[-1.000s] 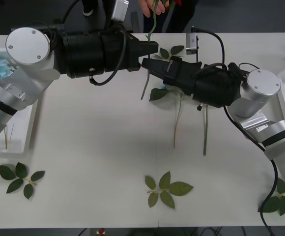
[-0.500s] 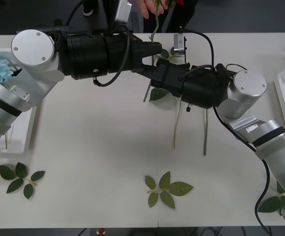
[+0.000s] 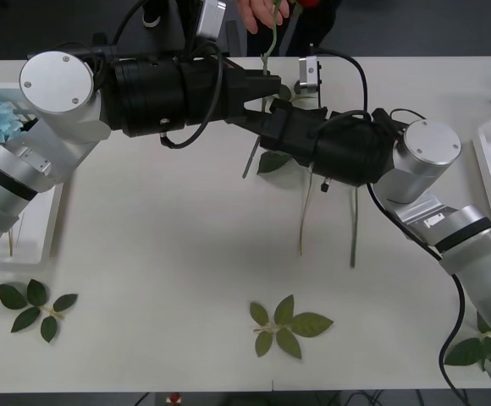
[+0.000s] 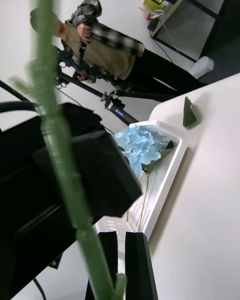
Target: Place the red flowers into the right box and the blue flowers into the left box. If a person shows an open palm, hand one flower to the person first, then continue sorting.
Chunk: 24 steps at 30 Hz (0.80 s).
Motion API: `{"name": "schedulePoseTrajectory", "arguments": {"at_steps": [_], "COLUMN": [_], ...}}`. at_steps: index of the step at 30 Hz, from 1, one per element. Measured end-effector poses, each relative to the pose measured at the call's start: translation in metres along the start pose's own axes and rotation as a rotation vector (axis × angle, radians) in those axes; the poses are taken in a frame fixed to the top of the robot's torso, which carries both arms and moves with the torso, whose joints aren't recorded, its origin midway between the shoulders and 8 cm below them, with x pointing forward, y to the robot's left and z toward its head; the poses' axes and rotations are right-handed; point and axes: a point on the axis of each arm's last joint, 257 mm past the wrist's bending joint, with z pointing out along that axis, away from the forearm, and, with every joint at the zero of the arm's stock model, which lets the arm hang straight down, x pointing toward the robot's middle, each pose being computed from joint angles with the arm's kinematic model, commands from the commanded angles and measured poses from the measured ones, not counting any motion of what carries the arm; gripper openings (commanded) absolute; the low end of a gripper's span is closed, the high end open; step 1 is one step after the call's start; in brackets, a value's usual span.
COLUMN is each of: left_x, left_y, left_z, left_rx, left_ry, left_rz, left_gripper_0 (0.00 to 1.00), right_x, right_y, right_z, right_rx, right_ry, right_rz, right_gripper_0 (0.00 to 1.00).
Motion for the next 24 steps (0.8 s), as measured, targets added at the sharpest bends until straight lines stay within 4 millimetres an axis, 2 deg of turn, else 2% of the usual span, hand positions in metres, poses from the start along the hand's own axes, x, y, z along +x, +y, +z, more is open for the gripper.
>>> {"name": "schedulePoseTrajectory", "arguments": {"at_steps": [3,10,14,19,24], "left_x": [-0.001,-0.004,-0.004,-0.004,-0.005], "left_y": [0.000,-0.002,-0.002,-0.002,-0.001], "left_z": [0.000,-0.001,-0.001,-0.001,-0.003], "left_rx": [0.000,0.008,0.009,0.009,0.007], "left_ry": [-0.003,-0.010,-0.011,-0.011,-0.011], "left_rz": [-0.002,-0.011,-0.014,-0.014,-0.015], "left_gripper_0": [1.00,1.00,1.00,1.00,1.00], "right_x": [-0.008,-0.010,-0.017,-0.035,-0.055], "right_y": [-0.001,-0.003,-0.003,-0.027,-0.072], "right_z": [-0.004,-0.009,-0.025,-0.066,-0.104], "right_rx": [0.003,0.003,-0.013,0.049,0.227], "right_ry": [-0.017,-0.028,-0.038,-0.090,-0.111], "right_rz": [-0.003,0.009,0.021,0.024,-0.078], "right_gripper_0": [0.00,0.00,0.00,0.00,0.00]}}
